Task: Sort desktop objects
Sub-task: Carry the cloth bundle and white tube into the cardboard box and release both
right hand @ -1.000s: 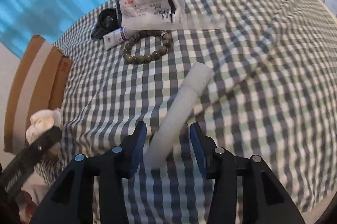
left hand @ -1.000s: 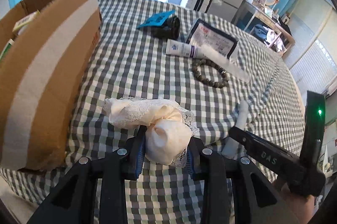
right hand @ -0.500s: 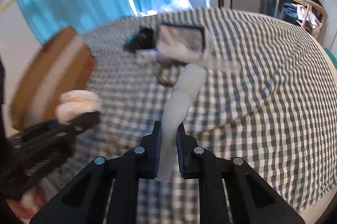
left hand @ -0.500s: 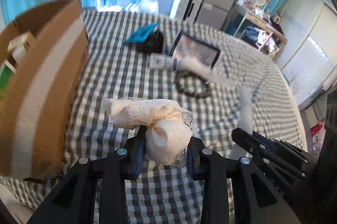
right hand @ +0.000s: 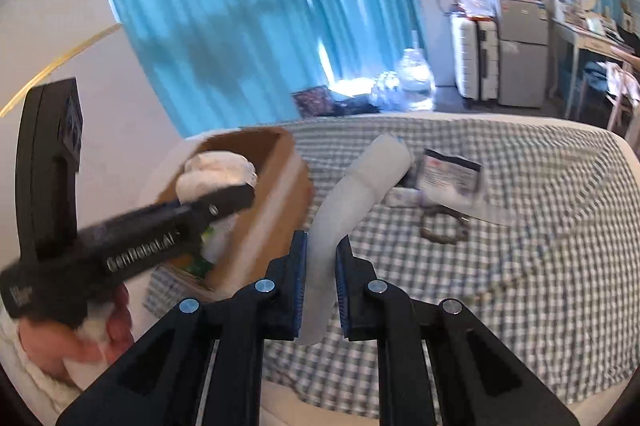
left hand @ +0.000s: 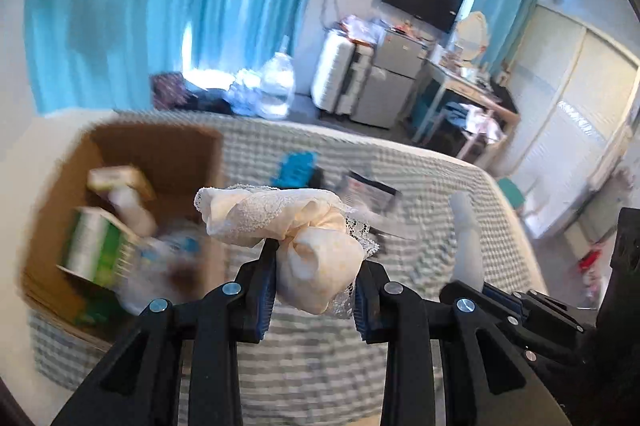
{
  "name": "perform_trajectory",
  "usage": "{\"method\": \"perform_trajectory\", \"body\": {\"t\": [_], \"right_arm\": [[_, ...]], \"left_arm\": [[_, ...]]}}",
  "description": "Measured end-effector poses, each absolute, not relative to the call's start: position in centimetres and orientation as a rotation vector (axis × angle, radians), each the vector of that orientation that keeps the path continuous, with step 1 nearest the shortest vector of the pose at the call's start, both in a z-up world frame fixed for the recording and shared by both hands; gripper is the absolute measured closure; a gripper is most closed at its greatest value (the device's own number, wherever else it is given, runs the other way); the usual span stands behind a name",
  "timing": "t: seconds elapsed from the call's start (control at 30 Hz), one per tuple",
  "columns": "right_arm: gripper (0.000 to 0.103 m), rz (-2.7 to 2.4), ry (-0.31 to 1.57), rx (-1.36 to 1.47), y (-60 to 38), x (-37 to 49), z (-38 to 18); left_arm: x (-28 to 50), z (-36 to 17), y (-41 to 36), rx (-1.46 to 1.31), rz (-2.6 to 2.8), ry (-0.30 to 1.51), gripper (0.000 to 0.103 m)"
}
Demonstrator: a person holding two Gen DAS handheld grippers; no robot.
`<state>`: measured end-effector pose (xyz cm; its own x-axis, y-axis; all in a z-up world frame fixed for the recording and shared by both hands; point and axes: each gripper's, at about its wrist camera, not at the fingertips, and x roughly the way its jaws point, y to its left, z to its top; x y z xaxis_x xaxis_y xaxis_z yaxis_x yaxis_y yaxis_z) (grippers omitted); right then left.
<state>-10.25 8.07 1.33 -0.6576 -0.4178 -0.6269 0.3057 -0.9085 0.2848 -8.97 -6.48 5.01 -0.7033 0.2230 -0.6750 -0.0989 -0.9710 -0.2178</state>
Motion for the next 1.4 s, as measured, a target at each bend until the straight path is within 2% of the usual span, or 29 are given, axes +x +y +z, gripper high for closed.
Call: {"method": "perform_trajectory", "body": {"t": [0.17, 0.43, 0.57, 0.6, 0.67, 0.7, 0.73, 0.97, 1.1, 1.23, 1.4], "right_arm": [[0.090, -2.414, -0.221, 0.998, 2.0, -12.7, 2.0], [0.089, -2.282, -0.192, 1.090, -5.9, -18.9, -0.9], [0.081, -2.276, -0.189, 1.163, -7.8, -22.2, -3.0], [0.077, -2.271, -0.205, 1.176, -8.0, -22.6, -3.4], [0.043, -2.248, -0.231, 1.191, -8.2, -23.2, -4.0], [0.040, -2.249, -0.229, 1.189, -7.9, -23.0, -4.1], [0.040, -2.254, -0.218, 1.178, -7.9, -22.8, -4.1], [0.040, -2.278, -0.181, 1.170, -5.7, -19.8, -4.2], [0.040, -2.340, -0.218, 1.173, -2.1, -18.1, -3.9], [0.040, -2.478, -0.247, 1.158, 3.5, -16.3, -3.1], [0.037, -2.623, -0.321, 1.125, 10.7, -13.9, -1.5]], "left_arm": [[-10.2, 6.8, -13.2, -1.118, 2.851, -0.198, 0.071], [-15.2, 3.0, -20.2, -1.281, 2.854, -0.237, 0.071], [-18.0, 1.3, -20.9, -1.341, 2.827, -0.200, 0.071], [-18.8, 1.0, -20.8, -1.351, 2.812, -0.193, 0.068], [-20.4, 0.8, -20.1, -1.361, 2.776, -0.166, 0.051], [-21.3, 0.7, -19.7, -1.368, 2.758, -0.146, 0.029], [-21.7, 0.5, -19.3, -1.376, 2.753, -0.130, 0.013], [-22.6, 0.2, -17.1, -1.402, 2.761, -0.085, 0.011], [-19.8, 0.7, -16.8, -1.405, 2.789, -0.099, 0.009], [-16.5, 1.9, -16.1, -1.373, 2.844, -0.149, 0.003], [-12.8, 4.6, -12.8, -1.296, 2.894, -0.119, 0.000]]}}
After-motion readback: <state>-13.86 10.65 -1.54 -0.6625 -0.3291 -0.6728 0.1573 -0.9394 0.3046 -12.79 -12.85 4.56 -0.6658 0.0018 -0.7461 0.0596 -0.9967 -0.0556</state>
